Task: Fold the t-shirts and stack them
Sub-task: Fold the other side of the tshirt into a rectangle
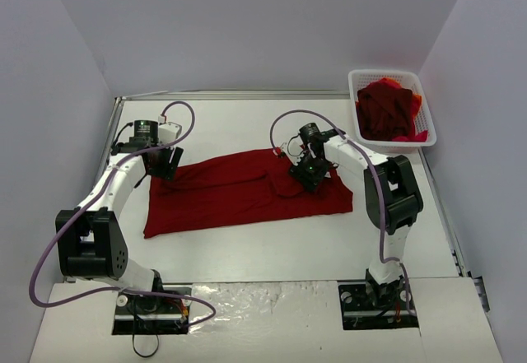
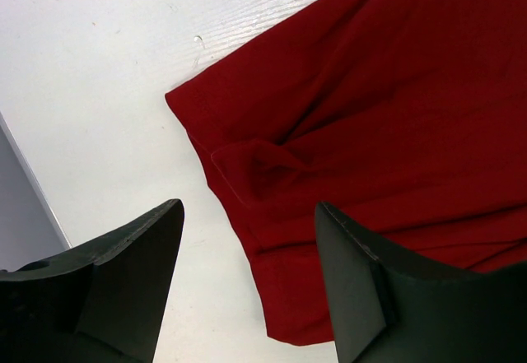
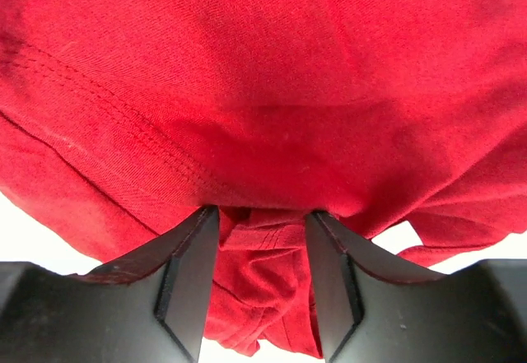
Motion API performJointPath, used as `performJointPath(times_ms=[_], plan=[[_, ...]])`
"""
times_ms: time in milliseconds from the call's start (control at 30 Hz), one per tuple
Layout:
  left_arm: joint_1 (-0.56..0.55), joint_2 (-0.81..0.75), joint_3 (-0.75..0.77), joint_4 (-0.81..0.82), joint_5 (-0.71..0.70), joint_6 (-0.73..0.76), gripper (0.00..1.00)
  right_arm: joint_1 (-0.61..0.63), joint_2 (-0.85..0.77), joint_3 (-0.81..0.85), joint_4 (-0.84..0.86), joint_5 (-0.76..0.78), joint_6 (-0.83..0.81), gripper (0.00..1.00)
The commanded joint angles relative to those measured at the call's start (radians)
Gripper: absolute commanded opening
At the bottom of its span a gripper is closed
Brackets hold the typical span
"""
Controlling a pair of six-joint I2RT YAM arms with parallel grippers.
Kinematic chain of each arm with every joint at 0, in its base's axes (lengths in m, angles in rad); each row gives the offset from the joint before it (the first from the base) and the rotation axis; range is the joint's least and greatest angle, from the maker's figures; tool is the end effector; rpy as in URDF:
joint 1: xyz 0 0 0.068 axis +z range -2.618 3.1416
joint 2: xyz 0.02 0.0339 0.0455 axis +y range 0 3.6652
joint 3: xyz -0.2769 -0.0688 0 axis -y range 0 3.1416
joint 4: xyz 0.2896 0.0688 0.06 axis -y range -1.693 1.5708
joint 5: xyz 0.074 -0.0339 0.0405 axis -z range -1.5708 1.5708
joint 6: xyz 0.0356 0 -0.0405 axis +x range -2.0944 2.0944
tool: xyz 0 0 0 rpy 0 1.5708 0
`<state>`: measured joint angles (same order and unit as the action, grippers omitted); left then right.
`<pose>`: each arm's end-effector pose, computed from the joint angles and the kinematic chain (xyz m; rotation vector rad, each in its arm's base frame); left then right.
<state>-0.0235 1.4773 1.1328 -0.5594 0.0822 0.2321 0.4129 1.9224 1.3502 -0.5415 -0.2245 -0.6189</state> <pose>0.3545 -0.0113 0.2618 0.3497 2.4456 -0.0119 0.3992 0.1835 0.1695 -1.3706 2.2756 0.2342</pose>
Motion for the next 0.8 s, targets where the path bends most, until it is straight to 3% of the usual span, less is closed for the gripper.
performJointPath(times_ms=[0, 67, 333, 500, 767], plan=[[-0.001, -0.018, 0.012, 0.001, 0.004, 0.012, 0.63, 0.004, 0.015, 0.023, -0.034, 0.000, 0.001, 0.41], [-0.001, -0.018, 0.012, 0.001, 0.005, 0.012, 0.63, 0.004, 0.020, 0.024, -0.032, 0.020, 0.002, 0.34], [-0.001, -0.015, 0.012, 0.001, 0.007, 0.012, 0.63, -0.002, -0.052, 0.010, -0.034, 0.027, 0.016, 0.24], [-0.001, -0.017, 0.012, -0.002, 0.010, 0.010, 0.63, -0.008, -0.089, -0.025, -0.034, 0.030, 0.019, 0.05], [-0.003, -0.018, 0.013, -0.004, 0.014, 0.012, 0.63, -0.013, -0.140, -0.072, -0.034, 0.016, 0.031, 0.05]])
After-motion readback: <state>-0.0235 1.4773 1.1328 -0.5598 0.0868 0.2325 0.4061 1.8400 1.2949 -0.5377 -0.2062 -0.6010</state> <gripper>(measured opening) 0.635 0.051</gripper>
